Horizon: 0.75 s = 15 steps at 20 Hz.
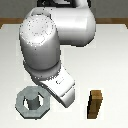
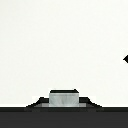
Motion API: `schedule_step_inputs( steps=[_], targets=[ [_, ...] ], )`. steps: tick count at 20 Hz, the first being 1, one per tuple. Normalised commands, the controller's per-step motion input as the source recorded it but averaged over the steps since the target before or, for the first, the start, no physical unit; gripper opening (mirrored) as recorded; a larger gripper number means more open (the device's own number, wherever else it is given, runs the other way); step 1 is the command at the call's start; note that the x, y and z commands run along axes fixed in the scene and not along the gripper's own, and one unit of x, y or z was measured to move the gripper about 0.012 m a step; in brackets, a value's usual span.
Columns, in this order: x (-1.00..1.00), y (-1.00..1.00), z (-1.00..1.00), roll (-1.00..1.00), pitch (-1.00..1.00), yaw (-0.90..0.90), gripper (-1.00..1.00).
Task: Put the loop with the handle onto the peg.
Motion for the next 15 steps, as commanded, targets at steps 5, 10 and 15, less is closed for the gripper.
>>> schedule_step_inputs(
  steps=[5,10,15],
  targets=[
    [0.00,0.00,-0.60,0.00,0.00,0.00,1.00],
    [0.00,0.00,0.00,0.00,0.00,0.00,1.00],
    [0.00,0.00,0.00,0.00,0.00,0.00,1.00]
  ],
)
